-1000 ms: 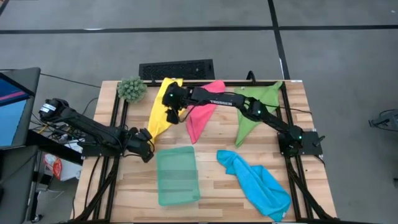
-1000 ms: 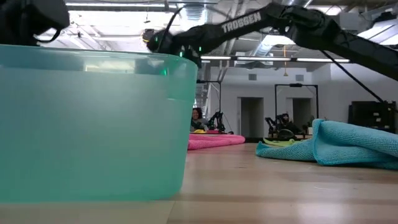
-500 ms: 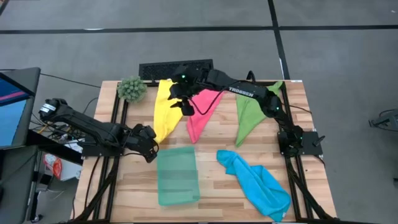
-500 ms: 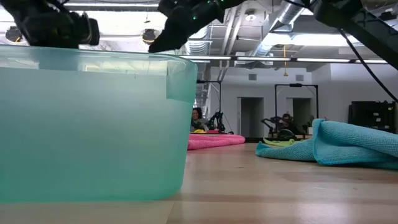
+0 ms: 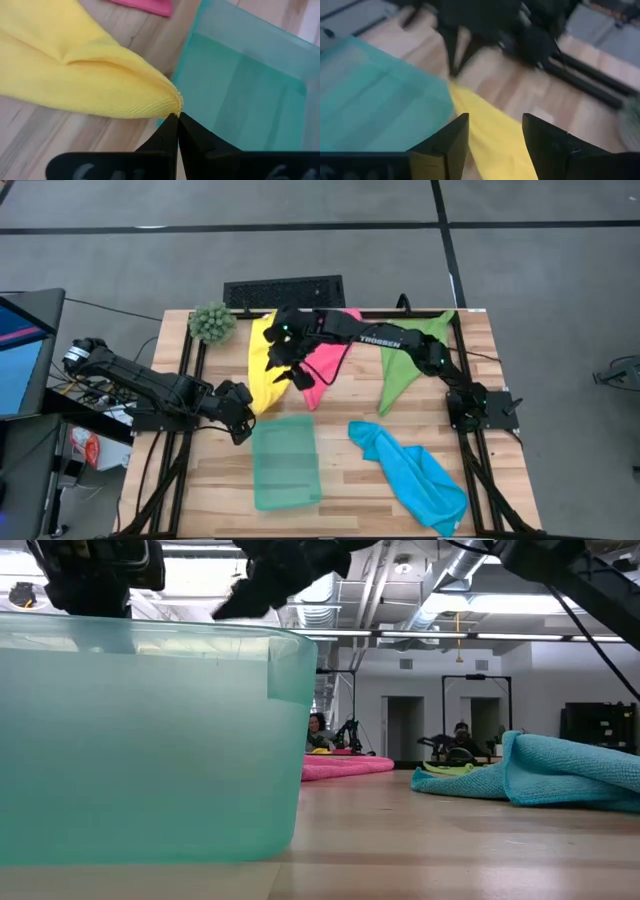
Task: Fold microfiber towels
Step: Fold the yellow towel
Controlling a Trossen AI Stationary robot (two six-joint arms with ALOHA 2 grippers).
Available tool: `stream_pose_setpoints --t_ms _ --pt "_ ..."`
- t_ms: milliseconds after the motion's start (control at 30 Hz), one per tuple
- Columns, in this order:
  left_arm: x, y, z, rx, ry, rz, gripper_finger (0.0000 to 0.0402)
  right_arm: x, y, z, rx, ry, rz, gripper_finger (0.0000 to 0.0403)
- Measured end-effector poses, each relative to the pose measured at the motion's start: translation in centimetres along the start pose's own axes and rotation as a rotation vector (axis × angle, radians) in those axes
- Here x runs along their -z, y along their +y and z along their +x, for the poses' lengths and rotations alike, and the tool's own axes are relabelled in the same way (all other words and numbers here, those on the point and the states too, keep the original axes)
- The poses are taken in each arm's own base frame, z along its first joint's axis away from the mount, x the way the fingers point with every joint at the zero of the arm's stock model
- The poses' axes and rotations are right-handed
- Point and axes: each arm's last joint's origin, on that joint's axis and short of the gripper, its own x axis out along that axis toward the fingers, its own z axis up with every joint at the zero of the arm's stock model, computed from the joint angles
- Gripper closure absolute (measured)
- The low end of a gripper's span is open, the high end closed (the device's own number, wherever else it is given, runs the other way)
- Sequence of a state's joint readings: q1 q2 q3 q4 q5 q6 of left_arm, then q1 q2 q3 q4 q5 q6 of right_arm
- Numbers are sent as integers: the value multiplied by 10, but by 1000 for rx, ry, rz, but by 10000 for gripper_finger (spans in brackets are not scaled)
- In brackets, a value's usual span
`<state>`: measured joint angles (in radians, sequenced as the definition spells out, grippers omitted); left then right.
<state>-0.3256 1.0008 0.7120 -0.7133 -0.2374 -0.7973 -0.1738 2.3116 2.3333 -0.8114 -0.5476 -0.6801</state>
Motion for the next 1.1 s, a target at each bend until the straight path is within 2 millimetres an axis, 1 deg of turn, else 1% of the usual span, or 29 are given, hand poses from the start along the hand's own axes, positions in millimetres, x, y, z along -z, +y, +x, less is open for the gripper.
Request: stream_pose_setpoints --t_ms 67,133,167,267,300,367,500,633,667,733,800,900,1033,1100 --pt "0 0 0 10 9 0 401 -7 6 5 -9 -17 -22 199" --pt "0 -1 0 31 16 -3 401 -6 8 19 -17 -29 -38 202" --pt "0 -2 0 49 24 -5 401 -3 8 26 -21 -27 -40 204" --pt "-1 -5 0 101 37 -10 401 15 9 47 -61 25 -1 207" --pt "-1 -6 0 118 42 -12 401 18 8 51 -63 31 3 206" --pt "-2 -8 -1 153 53 -20 401 22 9 52 -77 51 31 205" --pt "-3 -11 -1 218 77 -24 401 18 8 51 -62 33 8 202" --pt "-6 -16 -2 300 78 -44 401 20 1 49 61 99 -3 207" --pt "-6 -17 -2 310 75 -50 401 24 -2 49 92 121 8 209" --pt "-7 -18 -3 315 70 -53 401 37 -12 56 129 139 44 211" --pt "-7 -18 -3 309 63 -55 401 56 -16 60 113 196 144 213" --pt "-7 -18 -3 309 60 -57 401 71 -24 68 139 206 218 213" --pt "-8 -18 -3 313 58 -65 401 96 -26 92 198 285 269 214" --pt "-8 -18 -3 313 60 -71 401 105 -28 102 233 301 290 214"
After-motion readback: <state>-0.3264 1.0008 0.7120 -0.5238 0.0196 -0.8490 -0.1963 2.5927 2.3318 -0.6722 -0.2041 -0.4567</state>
